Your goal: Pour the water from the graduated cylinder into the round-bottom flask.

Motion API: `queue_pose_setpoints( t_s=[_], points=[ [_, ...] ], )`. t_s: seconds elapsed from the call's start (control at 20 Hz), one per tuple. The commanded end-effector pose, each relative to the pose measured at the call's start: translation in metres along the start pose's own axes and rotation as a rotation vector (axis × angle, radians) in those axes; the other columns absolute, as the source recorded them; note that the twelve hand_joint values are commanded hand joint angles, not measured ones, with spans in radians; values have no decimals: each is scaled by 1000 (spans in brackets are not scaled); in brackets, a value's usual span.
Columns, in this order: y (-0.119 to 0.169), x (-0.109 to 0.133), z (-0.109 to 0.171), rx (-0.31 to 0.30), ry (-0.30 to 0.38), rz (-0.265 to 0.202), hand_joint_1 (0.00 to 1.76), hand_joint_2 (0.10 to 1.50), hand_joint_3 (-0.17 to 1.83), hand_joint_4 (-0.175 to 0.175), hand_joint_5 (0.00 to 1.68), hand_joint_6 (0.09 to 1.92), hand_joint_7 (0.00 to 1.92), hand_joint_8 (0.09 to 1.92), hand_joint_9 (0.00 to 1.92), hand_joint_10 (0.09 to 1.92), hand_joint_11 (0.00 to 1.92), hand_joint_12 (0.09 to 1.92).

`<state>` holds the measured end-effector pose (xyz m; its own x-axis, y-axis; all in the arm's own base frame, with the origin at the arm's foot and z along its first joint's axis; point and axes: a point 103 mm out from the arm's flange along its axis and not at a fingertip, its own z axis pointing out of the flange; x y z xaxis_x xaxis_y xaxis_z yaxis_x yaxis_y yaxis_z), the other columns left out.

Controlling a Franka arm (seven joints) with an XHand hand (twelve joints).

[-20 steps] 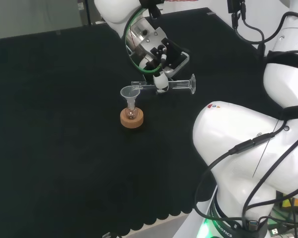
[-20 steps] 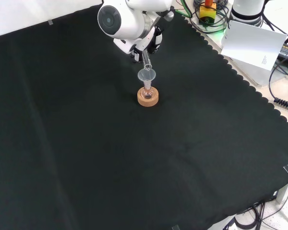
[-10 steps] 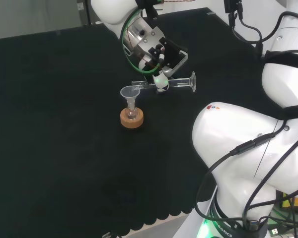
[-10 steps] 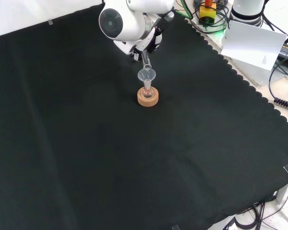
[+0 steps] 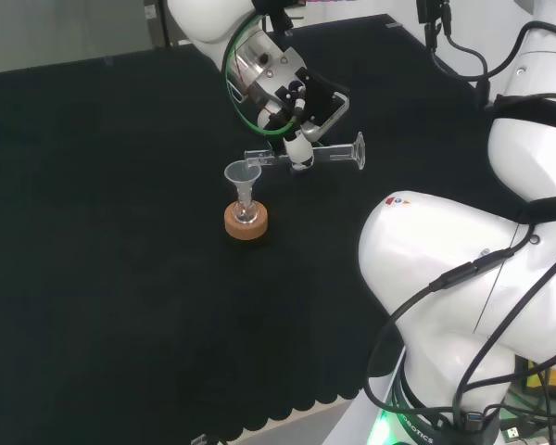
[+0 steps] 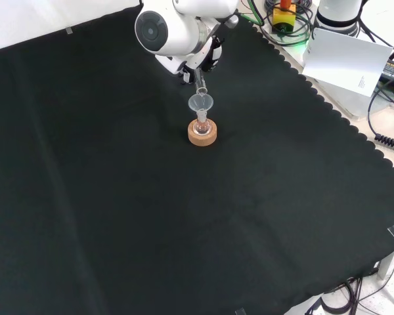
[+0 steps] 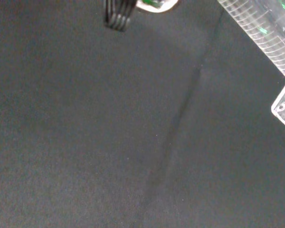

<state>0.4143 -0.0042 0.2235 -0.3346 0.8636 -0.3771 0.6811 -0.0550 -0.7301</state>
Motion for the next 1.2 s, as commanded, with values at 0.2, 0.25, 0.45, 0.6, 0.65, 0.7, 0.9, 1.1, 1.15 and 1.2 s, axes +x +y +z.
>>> queue_pose_setpoints(
  t_s=[0.2, 0.25, 0.45, 0.6, 0.65, 0.7, 0.9, 1.1, 1.15, 1.2],
  points=[
    [-1, 1, -1, 27, -25, 18, 1249, 928, 597, -7, 994, 478, 1129, 370, 1374, 87, 1126, 819],
    [-1, 0, 0, 30, -27, 21, 1249, 928, 597, -7, 994, 478, 1129, 370, 1374, 87, 1126, 819],
    [-1, 1, -1, 40, -33, 29, 1248, 928, 598, -7, 994, 479, 1129, 369, 1374, 87, 1126, 819],
    [-2, 2, -2, 34, -34, 30, 1248, 928, 598, -7, 992, 479, 1129, 368, 1375, 87, 1126, 818],
    [-2, 2, -2, 37, -37, 32, 1248, 928, 598, -7, 991, 479, 1129, 368, 1375, 87, 1126, 818],
    [-2, 3, -2, 37, -37, 33, 1248, 928, 597, -7, 990, 478, 1129, 368, 1375, 87, 1126, 818],
    [-2, 4, -3, 41, -38, 39, 1248, 929, 597, -9, 987, 479, 1130, 367, 1375, 87, 1126, 818],
    [-2, 1, -1, 43, -38, 37, 1249, 929, 597, -10, 985, 480, 1130, 367, 1375, 87, 1126, 818],
    [-2, 1, -1, 44, -37, 36, 1249, 929, 597, -10, 985, 481, 1130, 367, 1375, 87, 1126, 817],
    [-2, 1, -1, 42, -35, 36, 1249, 929, 597, -11, 984, 481, 1130, 366, 1375, 87, 1126, 817]
  ],
)
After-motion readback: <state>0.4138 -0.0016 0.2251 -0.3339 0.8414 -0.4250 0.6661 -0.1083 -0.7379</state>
